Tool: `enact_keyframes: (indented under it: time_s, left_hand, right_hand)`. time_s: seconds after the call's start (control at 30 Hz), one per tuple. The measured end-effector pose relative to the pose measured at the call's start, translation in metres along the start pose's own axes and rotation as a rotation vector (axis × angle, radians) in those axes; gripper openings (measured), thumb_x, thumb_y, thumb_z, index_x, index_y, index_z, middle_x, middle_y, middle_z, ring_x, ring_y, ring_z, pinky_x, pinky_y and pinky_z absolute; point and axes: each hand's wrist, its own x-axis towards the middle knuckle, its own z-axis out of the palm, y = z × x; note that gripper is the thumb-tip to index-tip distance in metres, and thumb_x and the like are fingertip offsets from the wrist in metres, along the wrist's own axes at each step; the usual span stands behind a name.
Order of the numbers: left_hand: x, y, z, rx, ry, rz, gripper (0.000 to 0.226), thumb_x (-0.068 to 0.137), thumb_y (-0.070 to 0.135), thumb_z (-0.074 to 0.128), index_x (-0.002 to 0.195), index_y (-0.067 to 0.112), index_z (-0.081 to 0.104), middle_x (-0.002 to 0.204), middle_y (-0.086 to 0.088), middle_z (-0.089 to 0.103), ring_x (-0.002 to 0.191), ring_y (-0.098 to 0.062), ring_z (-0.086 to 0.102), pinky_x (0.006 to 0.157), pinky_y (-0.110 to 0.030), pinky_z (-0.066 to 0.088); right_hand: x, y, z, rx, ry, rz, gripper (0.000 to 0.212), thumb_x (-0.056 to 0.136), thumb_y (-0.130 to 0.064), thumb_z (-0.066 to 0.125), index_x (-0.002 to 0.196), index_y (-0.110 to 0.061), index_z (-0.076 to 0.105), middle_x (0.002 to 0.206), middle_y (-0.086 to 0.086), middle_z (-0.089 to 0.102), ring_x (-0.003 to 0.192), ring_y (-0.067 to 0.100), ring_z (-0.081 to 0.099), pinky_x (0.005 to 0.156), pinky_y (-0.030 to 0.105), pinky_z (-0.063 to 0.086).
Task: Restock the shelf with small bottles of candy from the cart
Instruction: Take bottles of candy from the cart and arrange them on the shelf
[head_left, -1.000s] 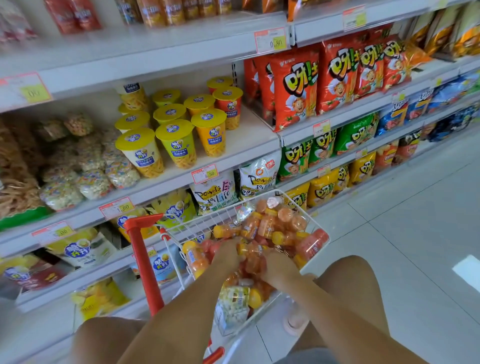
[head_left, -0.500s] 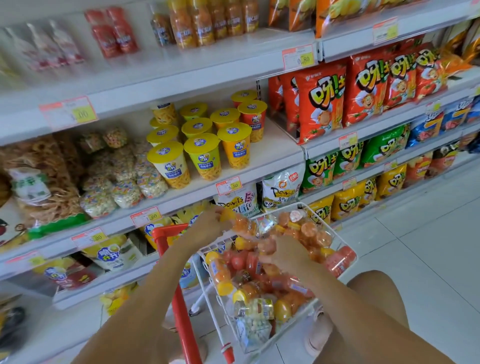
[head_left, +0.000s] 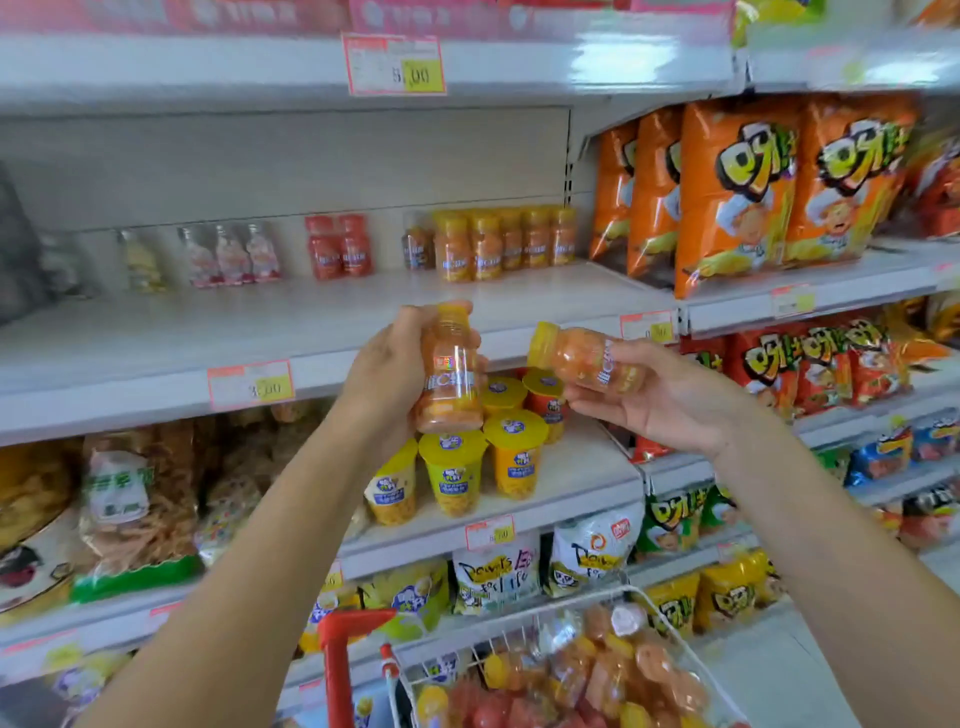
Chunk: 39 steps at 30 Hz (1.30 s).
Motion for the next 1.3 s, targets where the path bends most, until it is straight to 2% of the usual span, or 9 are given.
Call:
enact_keyframes:
  time_s: [0.23,0.3,0.4,0.5,0.67,0.8,0.93,1.13,1.3]
  left_hand:
    - [0.063,0.031,0.014,-0.019,-0.073,0.065,0.025,0.099,0.024,0.043,0.094,0.009,0.062,0.084,-0.002,0.073,0.081,-0.014,0.067,0.057,-0.027,0.056]
    - [0.084,0.037,0.017,-0.035,-0.062,0.075,0.025,0.100,0.023,0.042,0.094,0.007,0.060,0.078,0.000,0.074,0.078,-0.012,0.069,0.057,-0.027,0.056]
    - [0.116,0.040,0.020,0.015,-0.037,0.113,0.021,0.099,0.021,0.045,0.093,0.006,0.059,0.075,-0.002,0.067,0.067,-0.012,0.064,0.053,-0.021,0.053]
    - [0.149,0.031,0.022,0.089,-0.028,0.126,0.022,0.095,0.020,0.053,0.113,0.007,0.056,0.092,-0.006,0.065,0.079,-0.016,0.063,0.071,-0.030,0.055]
    - [0.185,0.004,0.034,0.486,-0.045,0.194,0.018,0.086,0.020,0.067,0.104,0.020,0.062,0.101,-0.005,0.066,0.097,-0.023,0.063,0.092,-0.038,0.050]
    - [0.195,-0.005,0.048,0.579,-0.036,0.260,0.036,0.087,0.020,0.067,0.120,0.014,0.056,0.106,-0.003,0.062,0.099,-0.018,0.058,0.090,-0.031,0.048]
    - [0.202,-0.012,0.052,0.602,-0.005,0.235,0.052,0.083,0.021,0.071,0.129,0.012,0.047,0.110,0.001,0.058,0.102,-0.016,0.055,0.085,-0.025,0.042]
    - [0.203,-0.021,0.042,0.841,-0.079,0.015,0.047,0.071,0.029,0.082,0.111,0.019,0.060,0.104,0.005,0.063,0.091,-0.012,0.057,0.080,-0.023,0.042]
    - [0.213,-0.022,0.048,1.026,-0.051,-0.002,0.033,0.075,0.037,0.077,0.091,0.009,0.067,0.088,-0.005,0.071,0.078,-0.017,0.064,0.073,-0.028,0.051]
  right_hand:
    - [0.050,-0.064,0.009,-0.236,0.066,0.017,0.045,0.078,-0.046,0.057,0.108,-0.012,0.063,0.085,0.013,0.070,0.056,0.010,0.050,0.050,0.016,0.042]
    - [0.064,-0.077,0.009,-0.184,0.058,-0.017,0.041,0.079,-0.039,0.058,0.111,-0.014,0.062,0.091,0.012,0.071,0.060,0.009,0.056,0.056,0.017,0.044]
    - [0.091,-0.087,0.006,-0.011,0.056,-0.083,0.039,0.079,-0.014,0.060,0.117,-0.006,0.058,0.110,0.015,0.065,0.093,0.018,0.063,0.085,0.030,0.050]
    - [0.119,-0.089,0.003,0.005,0.101,-0.116,0.019,0.088,0.001,0.053,0.106,-0.001,0.059,0.106,0.012,0.063,0.096,0.020,0.058,0.097,0.036,0.047]
    - [0.162,-0.084,-0.016,-0.379,0.239,-0.181,0.016,0.089,-0.006,0.060,0.104,-0.012,0.063,0.098,0.001,0.066,0.089,0.011,0.059,0.080,0.024,0.045]
    - [0.184,-0.082,-0.036,-0.577,0.342,-0.183,0.054,0.081,0.004,0.066,0.130,-0.008,0.048,0.113,0.005,0.062,0.103,0.017,0.058,0.090,0.027,0.042]
    - [0.191,-0.079,-0.045,-0.566,0.270,-0.112,0.055,0.083,0.008,0.063,0.132,-0.008,0.046,0.113,0.008,0.063,0.105,0.019,0.059,0.087,0.028,0.047]
    - [0.187,-0.084,-0.055,-0.775,0.242,-0.088,0.036,0.089,-0.004,0.062,0.121,-0.016,0.053,0.124,0.005,0.060,0.116,0.019,0.053,0.102,0.030,0.038]
    - [0.197,-0.076,-0.054,-0.976,0.342,-0.135,0.049,0.084,-0.020,0.070,0.129,-0.017,0.050,0.120,-0.006,0.058,0.115,0.017,0.053,0.104,0.037,0.040]
